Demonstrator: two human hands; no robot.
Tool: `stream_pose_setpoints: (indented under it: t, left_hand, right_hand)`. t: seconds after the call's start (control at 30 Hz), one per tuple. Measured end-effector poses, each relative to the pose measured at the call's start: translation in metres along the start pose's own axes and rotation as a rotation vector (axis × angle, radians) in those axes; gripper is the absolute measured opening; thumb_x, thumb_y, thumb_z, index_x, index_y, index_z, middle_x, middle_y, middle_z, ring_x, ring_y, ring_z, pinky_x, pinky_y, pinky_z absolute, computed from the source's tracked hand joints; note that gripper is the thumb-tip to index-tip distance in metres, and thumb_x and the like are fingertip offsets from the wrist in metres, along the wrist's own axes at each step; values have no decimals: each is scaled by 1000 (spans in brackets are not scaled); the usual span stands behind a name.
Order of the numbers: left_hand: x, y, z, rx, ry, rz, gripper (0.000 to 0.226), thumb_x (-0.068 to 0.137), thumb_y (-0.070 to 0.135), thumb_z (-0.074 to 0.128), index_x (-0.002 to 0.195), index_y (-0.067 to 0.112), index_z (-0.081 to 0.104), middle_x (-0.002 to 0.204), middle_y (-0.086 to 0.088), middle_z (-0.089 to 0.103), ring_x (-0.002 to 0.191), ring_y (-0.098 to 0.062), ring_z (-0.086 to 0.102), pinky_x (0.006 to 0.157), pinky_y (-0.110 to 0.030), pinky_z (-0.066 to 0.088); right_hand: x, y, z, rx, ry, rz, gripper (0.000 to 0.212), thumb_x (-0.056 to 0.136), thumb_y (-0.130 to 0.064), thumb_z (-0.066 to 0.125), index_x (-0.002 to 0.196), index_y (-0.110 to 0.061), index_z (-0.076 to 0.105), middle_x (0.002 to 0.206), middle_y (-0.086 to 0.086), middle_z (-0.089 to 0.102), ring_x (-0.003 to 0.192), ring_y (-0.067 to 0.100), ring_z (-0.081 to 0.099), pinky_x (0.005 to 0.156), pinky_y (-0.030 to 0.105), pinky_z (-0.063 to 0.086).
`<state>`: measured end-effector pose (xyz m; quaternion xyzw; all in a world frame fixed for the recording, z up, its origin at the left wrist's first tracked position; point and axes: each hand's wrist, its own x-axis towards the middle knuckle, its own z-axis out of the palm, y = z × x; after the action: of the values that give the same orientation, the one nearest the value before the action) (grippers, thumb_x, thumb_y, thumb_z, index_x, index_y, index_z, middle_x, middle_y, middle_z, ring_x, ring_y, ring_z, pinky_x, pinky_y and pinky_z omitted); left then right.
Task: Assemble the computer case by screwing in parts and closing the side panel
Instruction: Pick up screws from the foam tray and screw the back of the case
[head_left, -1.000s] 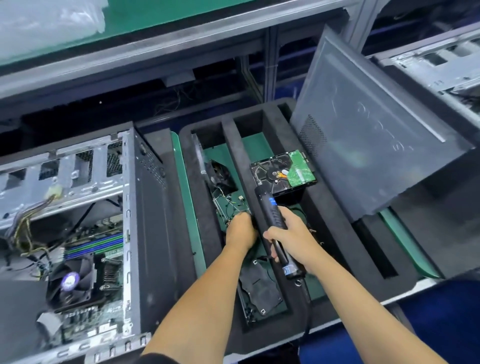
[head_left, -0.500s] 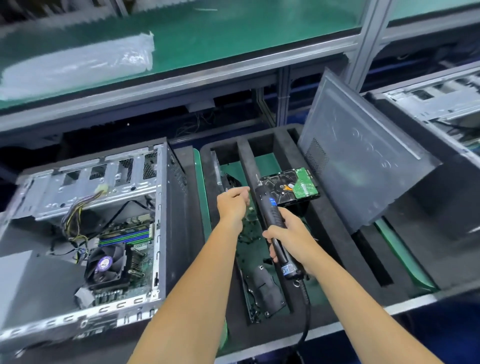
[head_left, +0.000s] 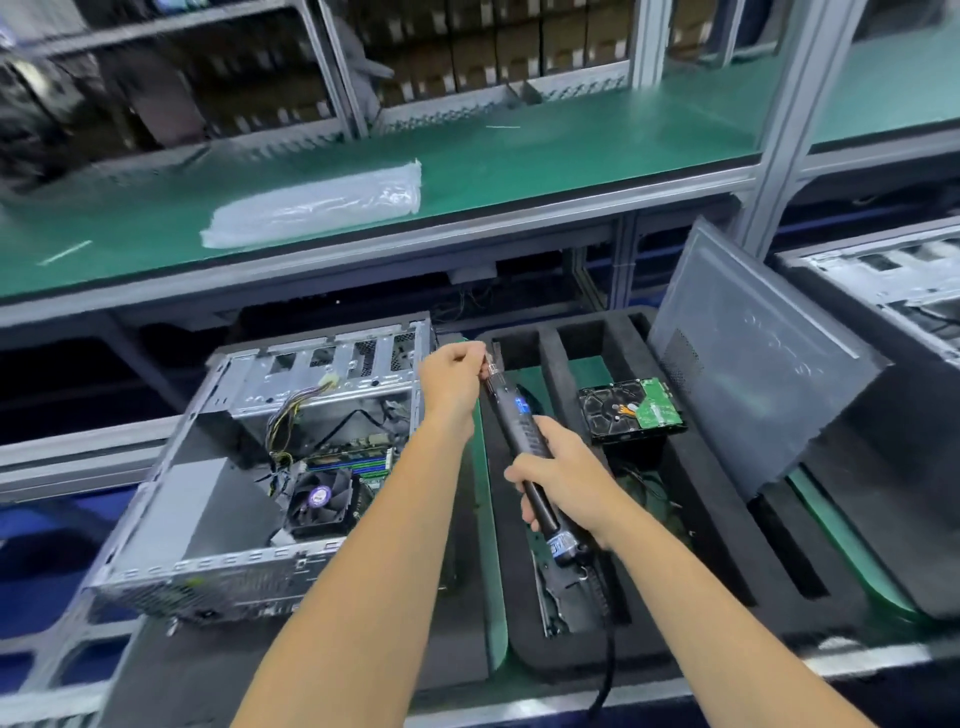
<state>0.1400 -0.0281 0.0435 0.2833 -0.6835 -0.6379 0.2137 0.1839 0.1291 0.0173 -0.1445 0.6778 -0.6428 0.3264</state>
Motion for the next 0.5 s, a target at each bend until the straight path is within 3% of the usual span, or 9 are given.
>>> stream_pose_setpoints:
  t: [0.07,0.13,0.3,0.4,0.5]
  left_hand:
    - [-1,5,-18,-6,8,22,27,90,8,57,65,16,64,61,8,59,50,5,50,47,-4,39]
    - [-1,11,-40,-23,-21,32,27,91,7,56,66,13,65,62,4,60,52,0,50,49,-6,42]
    - [-2,20,-113,-94,-177,-35,28,97,12,51,73,11,65,58,2,59,47,-6,49,44,-18,42]
    - [-5,22,-169,-134,-269,-50,30,99,15,47,73,11,62,54,5,61,48,-9,51,46,-22,44]
    - [-13,22,-224,-192,-298,-54,29,99,15,47,73,11,60,52,7,60,41,-5,51,41,-16,42]
  right_hand:
    - [-5,-5,17,-2,-18,2,60,84,-14,63,138,-27,39,86,6,59,52,25,59,50,35,51]
    - [-10,-10,35,-4,-36,-3,59,85,-14,63,131,-37,34,87,7,59,53,25,59,51,35,51]
    - [-24,-23,93,-49,-62,-74,31,83,-8,61,110,-20,53,61,1,58,49,26,54,47,34,50]
    - [-33,-24,144,-24,-73,-103,31,81,-7,61,100,-30,55,60,0,56,48,25,54,46,33,48]
    - [-39,-18,200,0,-65,-132,32,81,-7,62,97,-34,54,63,2,57,47,25,55,45,31,48]
